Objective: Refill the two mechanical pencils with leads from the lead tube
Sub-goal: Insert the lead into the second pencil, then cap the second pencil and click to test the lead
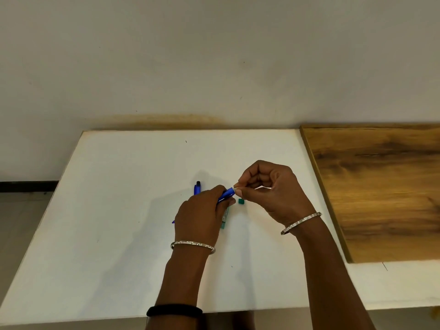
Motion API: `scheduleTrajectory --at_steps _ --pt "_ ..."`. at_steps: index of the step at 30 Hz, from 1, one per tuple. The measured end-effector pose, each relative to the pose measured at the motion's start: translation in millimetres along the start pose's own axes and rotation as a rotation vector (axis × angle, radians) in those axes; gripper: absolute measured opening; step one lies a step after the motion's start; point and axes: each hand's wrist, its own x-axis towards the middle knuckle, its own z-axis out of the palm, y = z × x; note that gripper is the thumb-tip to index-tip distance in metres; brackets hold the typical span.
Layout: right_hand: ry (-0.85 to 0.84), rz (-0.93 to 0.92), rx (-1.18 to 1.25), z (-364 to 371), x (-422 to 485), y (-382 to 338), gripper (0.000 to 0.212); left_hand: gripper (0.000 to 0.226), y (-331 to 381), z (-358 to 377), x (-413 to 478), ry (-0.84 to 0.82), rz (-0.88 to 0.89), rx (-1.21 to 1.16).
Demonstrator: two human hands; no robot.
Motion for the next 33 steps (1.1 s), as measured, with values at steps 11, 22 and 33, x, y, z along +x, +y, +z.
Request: scheduleTrajectory --at_steps 11,22,33 --pt "-0.045 0.025 -0.166 -12.1 -1.3 -0.8 0.017 0.032 7.7 5.4 0.6 -0.063 0.046 0.077" --pt "0.035 0.083 0.221 -6.6 -0.1 6.9 0.015 0.037 9.3 5.3 -0.5 -0.007 -0.011 -0.033" --pt "0.019 0.16 0.475 -3.5 -2.1 9.5 0.024 0.042 10.6 3.2 -2.0 0.009 -0.015 -0.178"
